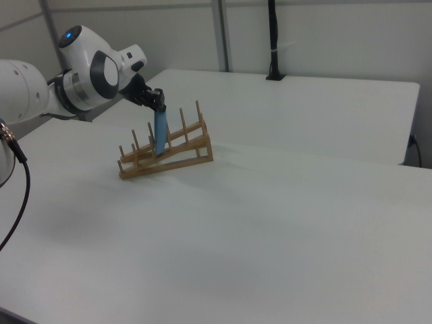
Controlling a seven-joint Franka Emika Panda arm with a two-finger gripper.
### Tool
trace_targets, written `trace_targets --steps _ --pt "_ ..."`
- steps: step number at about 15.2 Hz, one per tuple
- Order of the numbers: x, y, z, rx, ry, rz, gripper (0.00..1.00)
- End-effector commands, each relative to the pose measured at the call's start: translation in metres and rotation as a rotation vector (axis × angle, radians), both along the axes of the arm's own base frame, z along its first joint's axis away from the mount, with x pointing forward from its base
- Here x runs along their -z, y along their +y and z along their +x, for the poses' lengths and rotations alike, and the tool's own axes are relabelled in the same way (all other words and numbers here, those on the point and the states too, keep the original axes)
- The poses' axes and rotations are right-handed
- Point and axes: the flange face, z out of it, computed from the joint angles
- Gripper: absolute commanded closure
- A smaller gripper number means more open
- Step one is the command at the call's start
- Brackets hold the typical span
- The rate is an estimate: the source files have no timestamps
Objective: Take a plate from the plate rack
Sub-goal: 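Lower the gripper onto the plate rim and close on it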
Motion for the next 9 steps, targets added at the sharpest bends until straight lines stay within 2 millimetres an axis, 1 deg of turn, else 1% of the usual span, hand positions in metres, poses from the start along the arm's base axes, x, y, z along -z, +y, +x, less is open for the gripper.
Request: trace_targets --steps 1,2,5,6,9 --pt "0.001 0.013 0.000 0.001 -0.022 0.002 0.90" --pt "0.002 0.013 -0.001 -0.002 -0.022 -0.005 0.99" --pt "-0.003 0.013 -0.002 -0.011 -0.033 -0.024 1.00" --pt "-0.011 0.013 -0.003 -0.011 -0.043 -0.022 1.00" --pt "-0.047 0.008 -0.013 0.003 -0.076 -0.004 1.00"
